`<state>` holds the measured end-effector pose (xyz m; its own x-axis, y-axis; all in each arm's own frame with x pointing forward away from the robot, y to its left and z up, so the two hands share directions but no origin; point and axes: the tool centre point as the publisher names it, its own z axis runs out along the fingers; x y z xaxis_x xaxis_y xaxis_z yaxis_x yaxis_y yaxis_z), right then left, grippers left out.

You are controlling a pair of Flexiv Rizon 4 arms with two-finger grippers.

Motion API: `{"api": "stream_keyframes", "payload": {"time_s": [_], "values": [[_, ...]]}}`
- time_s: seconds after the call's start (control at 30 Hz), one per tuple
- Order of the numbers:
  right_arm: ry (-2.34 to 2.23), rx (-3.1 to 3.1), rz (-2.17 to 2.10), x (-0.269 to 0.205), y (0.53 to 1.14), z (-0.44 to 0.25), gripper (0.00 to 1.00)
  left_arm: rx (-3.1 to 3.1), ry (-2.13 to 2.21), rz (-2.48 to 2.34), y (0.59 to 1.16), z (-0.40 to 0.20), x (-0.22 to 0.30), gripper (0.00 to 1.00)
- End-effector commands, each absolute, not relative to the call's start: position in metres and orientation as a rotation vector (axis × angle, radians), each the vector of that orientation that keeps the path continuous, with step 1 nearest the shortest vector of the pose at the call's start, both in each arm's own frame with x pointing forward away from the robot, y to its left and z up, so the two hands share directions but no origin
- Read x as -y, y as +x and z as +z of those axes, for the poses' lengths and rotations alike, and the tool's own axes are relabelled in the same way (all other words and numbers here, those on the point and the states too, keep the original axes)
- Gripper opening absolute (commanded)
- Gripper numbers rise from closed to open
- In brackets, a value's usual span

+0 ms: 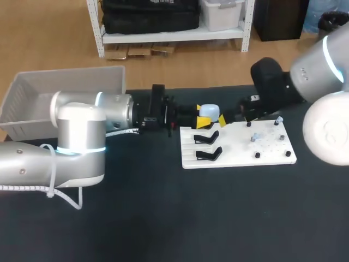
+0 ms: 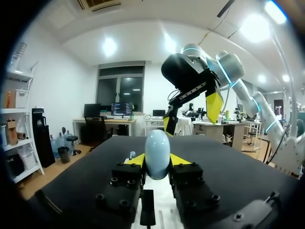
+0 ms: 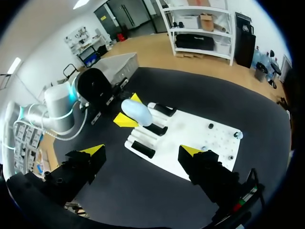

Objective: Pick up each earbud case from the left stands, insert the matching earbuds, close the lid, and place the case in the box.

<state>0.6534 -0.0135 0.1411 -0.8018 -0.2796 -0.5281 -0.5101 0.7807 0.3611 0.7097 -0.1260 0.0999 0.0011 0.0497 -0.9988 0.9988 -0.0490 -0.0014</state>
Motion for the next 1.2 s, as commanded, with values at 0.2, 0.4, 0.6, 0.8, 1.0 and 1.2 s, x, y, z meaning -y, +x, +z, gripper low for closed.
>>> {"api": "stream_keyframes", "payload": {"time_s": [0.2,0.4,0.6,0.8,1.0,1.2], "values": [[-0.58,-2.541,0.663,0.003,0.659,0.139,1.0,-1.209,1.287,-1.207,0.712,0.097,0.13,0.0],[-0.566,-2.551,0.65,-0.003,0.666,0.134,1.0,-1.209,1.287,-1.207,0.712,0.097,0.13,0.0],[-0.531,-2.534,0.631,-0.005,0.676,0.129,1.0,-1.209,1.287,-1.207,0.712,0.097,0.13,0.0],[-0.526,-2.55,0.616,-0.005,0.68,0.122,1.0,-1.209,1.287,-1.207,0.712,0.097,0.13,0.0],[-0.513,-2.549,0.612,-0.005,0.684,0.121,1.0,-1.209,1.287,-1.207,0.712,0.097,0.13,0.0],[-0.493,-2.55,0.61,-0.004,0.688,0.119,1.0,-1.209,1.287,-1.207,0.712,0.097,0.13,0.0]]}}
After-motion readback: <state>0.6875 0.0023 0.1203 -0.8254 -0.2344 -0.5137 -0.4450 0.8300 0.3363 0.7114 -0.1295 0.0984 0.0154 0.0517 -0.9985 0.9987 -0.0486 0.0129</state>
